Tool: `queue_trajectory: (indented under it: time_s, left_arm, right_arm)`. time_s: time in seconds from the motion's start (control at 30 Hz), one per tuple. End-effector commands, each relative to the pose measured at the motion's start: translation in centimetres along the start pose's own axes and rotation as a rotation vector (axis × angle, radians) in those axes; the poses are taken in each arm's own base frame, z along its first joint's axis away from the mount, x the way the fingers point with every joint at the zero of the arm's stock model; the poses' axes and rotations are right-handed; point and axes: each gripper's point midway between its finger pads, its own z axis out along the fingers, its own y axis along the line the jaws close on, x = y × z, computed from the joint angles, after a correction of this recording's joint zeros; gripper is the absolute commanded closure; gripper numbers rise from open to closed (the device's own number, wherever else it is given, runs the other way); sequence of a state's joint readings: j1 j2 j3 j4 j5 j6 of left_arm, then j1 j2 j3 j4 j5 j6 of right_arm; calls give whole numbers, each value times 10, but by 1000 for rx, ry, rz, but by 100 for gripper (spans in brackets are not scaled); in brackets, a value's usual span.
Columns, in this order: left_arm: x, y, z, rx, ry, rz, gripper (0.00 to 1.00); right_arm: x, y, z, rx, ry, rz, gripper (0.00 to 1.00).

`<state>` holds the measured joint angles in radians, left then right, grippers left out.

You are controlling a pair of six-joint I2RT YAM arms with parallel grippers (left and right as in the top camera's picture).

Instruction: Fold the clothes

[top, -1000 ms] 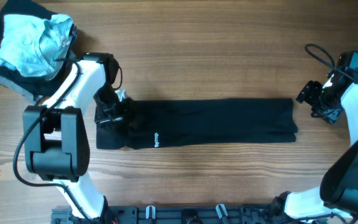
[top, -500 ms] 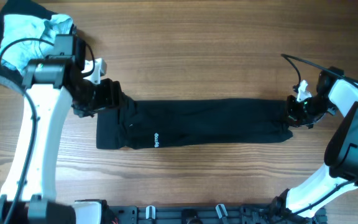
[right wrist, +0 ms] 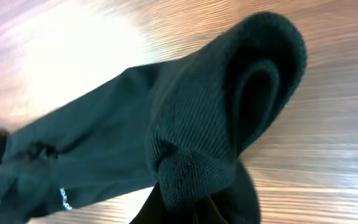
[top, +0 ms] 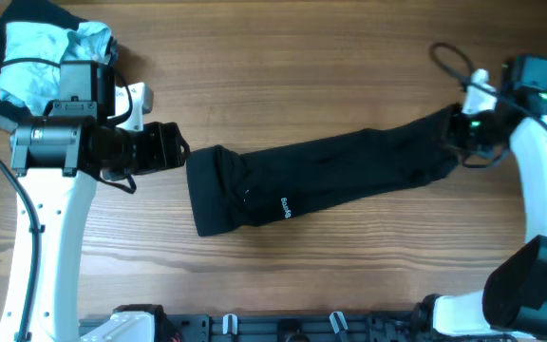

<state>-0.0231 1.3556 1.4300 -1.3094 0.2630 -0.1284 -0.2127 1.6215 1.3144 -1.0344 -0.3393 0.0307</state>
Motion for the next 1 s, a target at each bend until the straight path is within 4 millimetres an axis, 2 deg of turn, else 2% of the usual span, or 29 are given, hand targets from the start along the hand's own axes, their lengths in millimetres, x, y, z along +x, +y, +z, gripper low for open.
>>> queue_trajectory:
  time_s: [0.0,0.13,0.23,0.37,0.4,0.43,0.47,0.5,0.53,0.57,0.6,0.63,0.67,0.7,0.73,0.8,0.83,0.87,0.97]
  left_arm:
    - [-2,-3,-8,18,-23,15,21]
    - [-2,-3,-8,18,-23,15,21]
    - [-1,-3,-8,18,-22,15,20]
    - [-2,-3,-8,18,-23,15,18]
    - [-2,-3,-8,19,-25,16,16]
    - [-3,-3,-8,19,-27,16,16]
    - [-3,-3,-8,19,-30,17,9]
    - [-5,-3,-8,20,-35,19,0]
    - [-6,-3,-8,20,-40,20,0]
    - [-8,-4,-8,21,-46,22,0]
    - [-10,-4,-7,22,-51,23,0]
    - [-11,-4,-7,24,-57,25,0]
    - [-14,-5,-7,25,-65,27,0]
    - [-16,-5,-7,27,-74,29,0]
    - [-17,-5,-6,27,-75,30,0]
    - [-14,-2,2,21,-42,20,12]
    - [-8,2,12,14,-2,9,9]
    - [2,5,25,18,51,-6,0]
    - [36,-6,69,166,207,-57,0]
  right_arm:
    - [12,52,33,-29,79,-74,96]
    - [39,98,78,4,178,-152,96]
    - [56,123,106,5,231,-192,96]
    - [71,139,112,-14,264,-235,95]
    - [76,147,112,-40,277,-248,93]
    - [79,154,113,-56,279,-265,78]
    - [81,156,113,-62,279,-295,68]
    - [81,157,111,-70,279,-329,73]
    - [80,158,106,-81,269,-391,82]
    - [81,159,93,-91,252,-486,88]
    - [80,155,85,-63,238,-509,89]
    - [77,151,80,-31,221,-507,80]
    - [69,141,77,37,186,-465,61]
    - [60,132,77,100,152,-400,72]
    - [49,126,81,128,117,-337,95]
    - [48,122,91,122,136,-323,96]
    - [57,122,101,104,185,-321,96]
    - [66,125,111,62,232,-331,96]
    - [81,117,137,50,285,-300,96]
